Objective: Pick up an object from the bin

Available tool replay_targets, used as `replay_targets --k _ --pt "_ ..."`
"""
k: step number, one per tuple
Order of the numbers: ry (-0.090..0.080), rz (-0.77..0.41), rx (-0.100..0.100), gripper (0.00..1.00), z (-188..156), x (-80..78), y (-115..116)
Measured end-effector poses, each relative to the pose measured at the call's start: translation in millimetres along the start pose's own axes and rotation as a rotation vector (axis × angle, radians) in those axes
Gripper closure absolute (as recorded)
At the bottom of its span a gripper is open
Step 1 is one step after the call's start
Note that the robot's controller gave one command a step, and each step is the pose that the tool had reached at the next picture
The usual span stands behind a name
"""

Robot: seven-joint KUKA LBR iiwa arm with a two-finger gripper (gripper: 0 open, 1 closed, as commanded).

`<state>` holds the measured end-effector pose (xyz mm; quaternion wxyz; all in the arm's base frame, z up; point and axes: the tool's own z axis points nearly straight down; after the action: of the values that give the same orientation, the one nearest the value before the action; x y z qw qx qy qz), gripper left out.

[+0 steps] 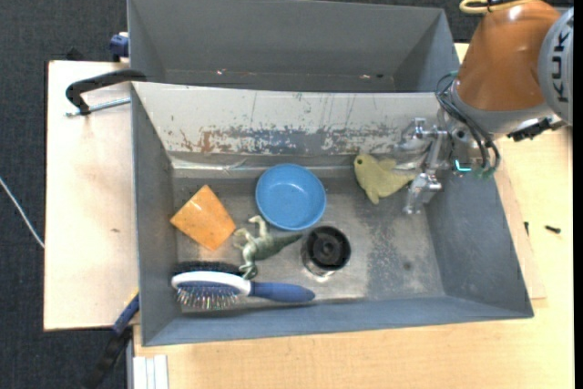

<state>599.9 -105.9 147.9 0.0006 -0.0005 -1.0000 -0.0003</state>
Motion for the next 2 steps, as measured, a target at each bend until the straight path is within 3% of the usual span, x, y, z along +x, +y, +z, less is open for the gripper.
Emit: replay_targets --k 1,2 --pt "-0.022 -0.062 0.005 0.0 73.2 -6.1 2.4" --pt "-0.045 -0.063 0.008 1.0 64.6 -12.0 2.2"
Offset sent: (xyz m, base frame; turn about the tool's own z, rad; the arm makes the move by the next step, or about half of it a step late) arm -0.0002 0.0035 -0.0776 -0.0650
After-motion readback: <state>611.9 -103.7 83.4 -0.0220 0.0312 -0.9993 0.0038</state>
